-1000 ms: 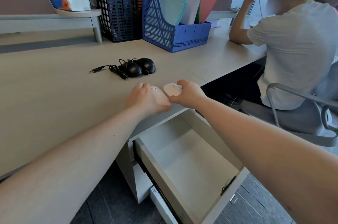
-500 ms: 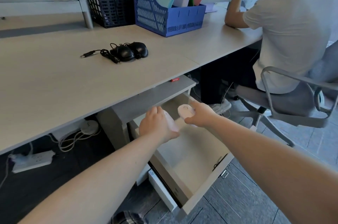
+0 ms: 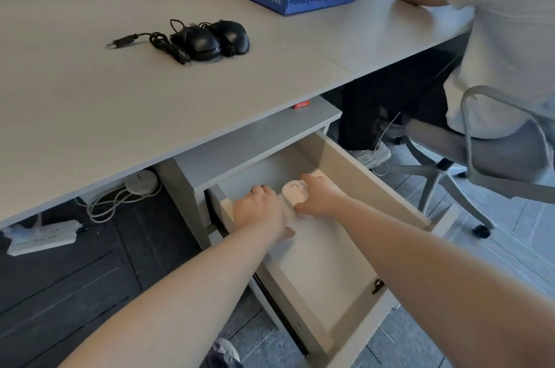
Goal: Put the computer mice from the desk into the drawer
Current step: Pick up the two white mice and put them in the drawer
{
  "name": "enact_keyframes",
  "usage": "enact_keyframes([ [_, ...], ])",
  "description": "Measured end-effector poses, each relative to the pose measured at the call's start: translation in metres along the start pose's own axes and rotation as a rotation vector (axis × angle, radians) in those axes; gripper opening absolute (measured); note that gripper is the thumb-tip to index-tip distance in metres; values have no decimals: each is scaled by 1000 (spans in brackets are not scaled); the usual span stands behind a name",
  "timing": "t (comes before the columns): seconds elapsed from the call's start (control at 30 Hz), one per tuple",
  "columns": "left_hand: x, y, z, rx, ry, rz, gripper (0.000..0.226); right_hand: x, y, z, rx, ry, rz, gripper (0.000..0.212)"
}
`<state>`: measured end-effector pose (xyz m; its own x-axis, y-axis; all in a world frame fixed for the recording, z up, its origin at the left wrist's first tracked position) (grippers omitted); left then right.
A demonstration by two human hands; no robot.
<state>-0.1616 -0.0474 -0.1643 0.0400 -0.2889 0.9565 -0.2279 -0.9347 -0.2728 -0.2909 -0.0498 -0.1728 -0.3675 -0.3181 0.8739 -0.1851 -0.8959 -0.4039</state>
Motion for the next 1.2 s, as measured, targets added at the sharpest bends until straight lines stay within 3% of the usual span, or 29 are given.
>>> enact_keyframes([
  [0.2, -4, 12, -7, 6, 101, 13, 109, -6, 6, -2, 10, -33, 4, 47],
  [0.33, -18, 16, -12, 9, 64, 96, 108, -7, 8, -6, 6, -24, 8, 47],
  [0.5, -20, 16, -14, 15, 27, 118, 107, -7, 8, -6, 31, -2, -4, 64],
  [0.73, -12, 9, -13, 20, 36, 109, 127, -5, 6, -5, 43, -31, -2, 52],
  [0.83, 2, 5, -15, -20, -20, 61, 106, 3, 0, -1, 47, -58, -15, 53],
  [1.0, 43, -14, -14, -85, 13, 17, 48, 34, -20, 12, 93, -60, -92, 41],
  [1.13, 92, -37, -15, -150, 24, -95, 38, 78, -43, 32, 168, 27, -260, 20],
  [1.2, 125, -49, -14, -176, 13, -187, 31, 106, -59, 44, 188, 106, -381, 23],
])
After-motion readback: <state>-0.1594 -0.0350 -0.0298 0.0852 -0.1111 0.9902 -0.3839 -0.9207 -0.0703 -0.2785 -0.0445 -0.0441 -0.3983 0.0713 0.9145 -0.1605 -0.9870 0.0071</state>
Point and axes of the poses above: each hand's wrist, its own y-axis towards the middle knuckle, its own x-axis out of the back of the hand, z = x × y, the point moved 9 cm from there along y, towards the middle knuckle
